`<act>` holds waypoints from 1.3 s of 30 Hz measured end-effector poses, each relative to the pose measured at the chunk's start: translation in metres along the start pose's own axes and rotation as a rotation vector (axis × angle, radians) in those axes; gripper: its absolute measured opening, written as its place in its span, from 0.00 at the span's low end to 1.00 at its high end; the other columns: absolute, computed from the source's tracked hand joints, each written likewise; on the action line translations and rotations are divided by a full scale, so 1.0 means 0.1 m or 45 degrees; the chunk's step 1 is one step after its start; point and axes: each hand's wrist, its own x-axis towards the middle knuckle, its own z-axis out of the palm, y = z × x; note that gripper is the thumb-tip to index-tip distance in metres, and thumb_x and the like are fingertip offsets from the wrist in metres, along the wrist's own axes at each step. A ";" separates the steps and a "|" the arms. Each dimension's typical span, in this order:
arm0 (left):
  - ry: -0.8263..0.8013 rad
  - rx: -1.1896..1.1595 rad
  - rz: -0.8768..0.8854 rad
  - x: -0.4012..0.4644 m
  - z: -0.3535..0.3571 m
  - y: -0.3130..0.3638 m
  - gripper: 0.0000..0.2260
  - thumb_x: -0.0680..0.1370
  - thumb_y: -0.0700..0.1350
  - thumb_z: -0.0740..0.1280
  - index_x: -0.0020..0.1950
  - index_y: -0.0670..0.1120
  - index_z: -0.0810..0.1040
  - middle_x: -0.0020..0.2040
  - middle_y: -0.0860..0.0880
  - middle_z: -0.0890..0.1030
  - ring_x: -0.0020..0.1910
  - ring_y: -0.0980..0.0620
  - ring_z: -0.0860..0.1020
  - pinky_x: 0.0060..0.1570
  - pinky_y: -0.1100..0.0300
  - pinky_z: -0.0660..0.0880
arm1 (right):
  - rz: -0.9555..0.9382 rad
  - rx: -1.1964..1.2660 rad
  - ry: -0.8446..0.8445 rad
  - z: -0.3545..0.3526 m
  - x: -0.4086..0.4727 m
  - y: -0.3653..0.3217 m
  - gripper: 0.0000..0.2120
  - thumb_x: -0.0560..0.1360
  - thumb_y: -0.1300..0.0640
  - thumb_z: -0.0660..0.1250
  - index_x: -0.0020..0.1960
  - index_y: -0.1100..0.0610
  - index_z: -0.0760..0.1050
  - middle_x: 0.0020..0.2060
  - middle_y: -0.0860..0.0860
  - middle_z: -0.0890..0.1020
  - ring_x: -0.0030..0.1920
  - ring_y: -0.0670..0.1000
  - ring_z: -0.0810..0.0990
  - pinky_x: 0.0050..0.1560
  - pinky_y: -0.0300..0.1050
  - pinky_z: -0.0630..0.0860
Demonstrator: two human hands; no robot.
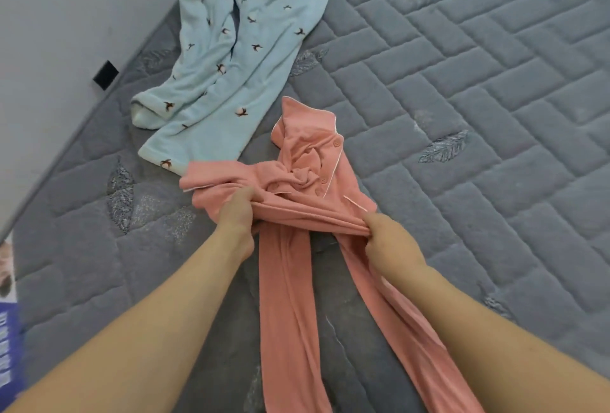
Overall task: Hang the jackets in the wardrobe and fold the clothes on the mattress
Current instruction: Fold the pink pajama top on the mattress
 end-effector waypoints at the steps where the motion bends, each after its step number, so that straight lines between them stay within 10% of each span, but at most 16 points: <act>1: -0.048 0.037 -0.025 -0.15 0.14 -0.03 0.05 0.70 0.42 0.67 0.45 0.45 0.77 0.46 0.44 0.77 0.43 0.47 0.76 0.42 0.55 0.77 | 0.073 0.028 0.066 -0.16 -0.07 0.14 0.11 0.70 0.67 0.59 0.46 0.55 0.73 0.47 0.56 0.78 0.49 0.61 0.77 0.40 0.48 0.66; 8: -0.359 0.259 -0.131 -1.45 1.21 -0.72 0.06 0.71 0.45 0.66 0.46 0.47 0.79 0.51 0.42 0.82 0.52 0.42 0.81 0.43 0.53 0.80 | 0.411 0.172 0.461 -1.45 -0.33 1.18 0.18 0.66 0.63 0.56 0.47 0.59 0.82 0.46 0.64 0.78 0.45 0.64 0.76 0.43 0.50 0.70; 12: -0.871 1.043 -0.608 -2.25 1.32 -1.61 0.14 0.79 0.51 0.62 0.51 0.39 0.77 0.46 0.42 0.78 0.43 0.46 0.76 0.54 0.55 0.72 | 0.369 0.384 -0.216 -1.54 -0.69 1.64 0.22 0.70 0.75 0.55 0.51 0.61 0.84 0.36 0.51 0.84 0.36 0.48 0.78 0.32 0.38 0.71; 15: -1.456 1.610 -0.796 -2.27 1.27 -1.81 0.23 0.81 0.57 0.56 0.63 0.40 0.76 0.64 0.39 0.78 0.49 0.45 0.77 0.57 0.50 0.72 | 0.474 0.344 -0.497 -1.26 -0.89 2.01 0.19 0.75 0.70 0.62 0.62 0.57 0.77 0.53 0.53 0.83 0.52 0.53 0.80 0.47 0.39 0.74; 21: -0.175 1.696 0.618 -1.01 1.06 -1.33 0.17 0.75 0.47 0.61 0.63 0.44 0.73 0.61 0.43 0.76 0.60 0.39 0.74 0.58 0.49 0.71 | 0.849 0.505 -0.201 -0.68 -0.96 2.15 0.29 0.72 0.55 0.65 0.71 0.63 0.66 0.62 0.62 0.76 0.60 0.62 0.76 0.60 0.52 0.74; 25: -0.081 1.975 0.228 -0.50 0.55 -1.34 0.21 0.74 0.55 0.64 0.65 0.51 0.68 0.68 0.44 0.65 0.69 0.39 0.64 0.67 0.45 0.62 | 0.782 0.512 -0.152 -0.33 -0.87 1.79 0.19 0.73 0.59 0.66 0.63 0.59 0.71 0.58 0.58 0.77 0.58 0.60 0.76 0.53 0.48 0.72; 29: -0.174 1.446 0.363 -0.34 0.27 -1.14 0.06 0.73 0.44 0.61 0.44 0.42 0.73 0.45 0.40 0.78 0.51 0.39 0.77 0.46 0.53 0.72 | 0.509 0.444 -0.633 -0.29 -0.68 1.39 0.04 0.69 0.61 0.69 0.41 0.53 0.79 0.41 0.49 0.81 0.45 0.52 0.78 0.44 0.43 0.74; 34: 0.530 1.321 0.231 -0.08 -0.41 0.01 0.22 0.75 0.43 0.62 0.68 0.36 0.69 0.67 0.33 0.73 0.66 0.34 0.72 0.64 0.47 0.69 | 0.487 0.540 -1.208 -0.44 -0.52 0.98 0.08 0.68 0.61 0.68 0.41 0.53 0.85 0.40 0.49 0.85 0.43 0.48 0.81 0.49 0.42 0.74; 36: 0.715 1.760 0.356 -0.13 -0.43 0.21 0.26 0.75 0.49 0.64 0.70 0.39 0.64 0.68 0.35 0.70 0.68 0.35 0.68 0.65 0.44 0.65 | 0.545 0.526 -0.793 -0.41 -0.40 1.03 0.11 0.72 0.67 0.63 0.39 0.57 0.83 0.43 0.56 0.85 0.45 0.54 0.81 0.52 0.50 0.77; 39: 0.338 1.970 0.849 -0.19 0.09 0.00 0.23 0.75 0.48 0.65 0.67 0.41 0.67 0.66 0.37 0.69 0.65 0.35 0.68 0.64 0.43 0.64 | 0.622 0.161 -0.168 -0.37 -0.30 1.20 0.11 0.74 0.64 0.61 0.54 0.59 0.77 0.55 0.59 0.80 0.54 0.58 0.78 0.56 0.49 0.74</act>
